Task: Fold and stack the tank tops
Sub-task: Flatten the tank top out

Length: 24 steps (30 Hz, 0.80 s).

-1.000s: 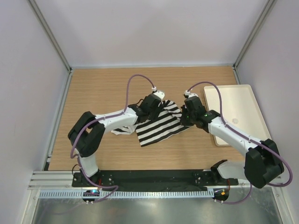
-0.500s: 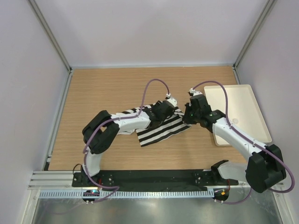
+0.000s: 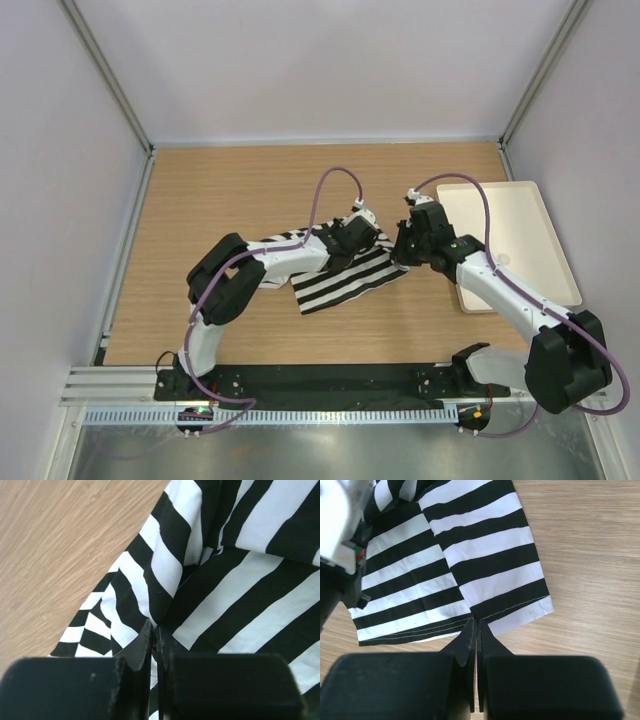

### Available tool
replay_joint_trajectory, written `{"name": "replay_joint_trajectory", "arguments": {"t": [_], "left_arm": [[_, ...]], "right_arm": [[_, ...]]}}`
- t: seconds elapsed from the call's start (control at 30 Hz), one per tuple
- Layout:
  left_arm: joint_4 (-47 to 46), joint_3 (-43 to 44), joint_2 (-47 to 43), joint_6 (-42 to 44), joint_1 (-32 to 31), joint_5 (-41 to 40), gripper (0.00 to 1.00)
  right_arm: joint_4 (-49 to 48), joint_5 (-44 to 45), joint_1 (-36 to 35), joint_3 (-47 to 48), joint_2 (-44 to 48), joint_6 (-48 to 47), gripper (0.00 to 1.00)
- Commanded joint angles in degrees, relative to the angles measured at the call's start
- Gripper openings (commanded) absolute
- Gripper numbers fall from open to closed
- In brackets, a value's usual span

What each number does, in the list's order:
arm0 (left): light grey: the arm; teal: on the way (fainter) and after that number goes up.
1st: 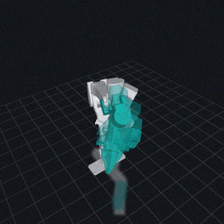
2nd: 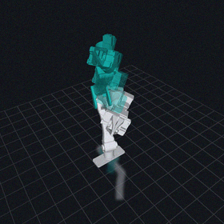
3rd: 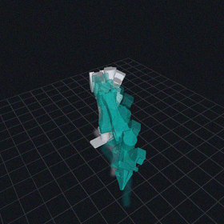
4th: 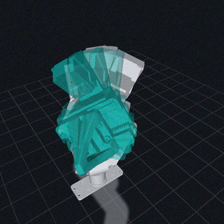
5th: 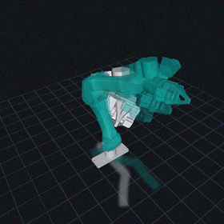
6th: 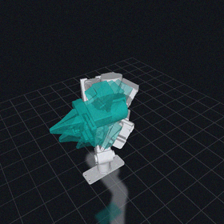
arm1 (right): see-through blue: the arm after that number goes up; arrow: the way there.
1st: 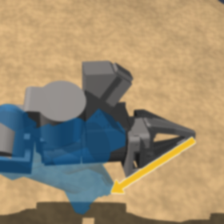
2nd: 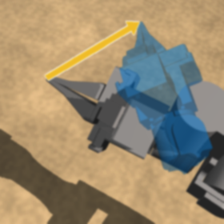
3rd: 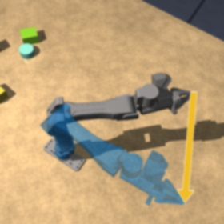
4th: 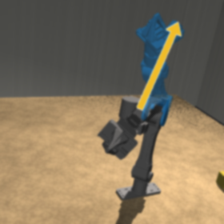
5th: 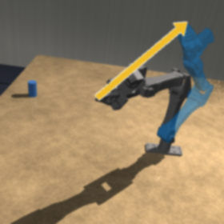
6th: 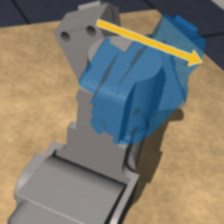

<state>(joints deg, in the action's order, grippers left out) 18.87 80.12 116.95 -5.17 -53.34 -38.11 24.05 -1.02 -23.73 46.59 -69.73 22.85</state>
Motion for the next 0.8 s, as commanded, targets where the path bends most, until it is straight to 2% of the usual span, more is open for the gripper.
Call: {"name": "replay_joint_trajectory", "arguments": {"t": [0.0,0.13,0.23,0.33,0.43,0.57,0.67,0.77], "left_arm": [[1.0,0.3,-5.8,-2.8,0.4,-2.4,0.00],[5.0,-0.2,-13.0,-8.1,3.2,2.5,0.00],[8.1,-0.1,-18.4,-14.0,8.9,8.5,0.00],[9.4,-0.1,-22.7,-17.5,16.2,11.9,0.00],[11.2,1.9,-25.2,-18.8,20.6,14.2,0.00],[16.5,5.9,-29.3,-18.7,22.8,13.5,0.00],[21.3,9.1,-34.7,-18.7,22.8,12.9,0.00],[22.4,8.1,-43.1,-19.6,22.7,16.2,0.00]], "right_arm": [[-0.2,-0.4,1.0,0.4,1.2,-0.3,0.01],[-0.1,-0.5,3.2,2.4,0.3,0.1,0.01],[0.6,-0.9,6.3,6.0,-1.2,1.0,0.01],[1.5,-1.2,9.7,12.4,-2.1,1.7,0.01],[3.3,-1.5,11.0,17.6,-3.0,2.0,0.01],[5.8,-3.2,11.4,27.7,-2.4,1.1,0.01],[6.5,-6.7,11.3,30.6,1.3,-0.3,0.01],[6.4,-10.2,11.2,30.2,5.6,-0.4,0.01]]}}
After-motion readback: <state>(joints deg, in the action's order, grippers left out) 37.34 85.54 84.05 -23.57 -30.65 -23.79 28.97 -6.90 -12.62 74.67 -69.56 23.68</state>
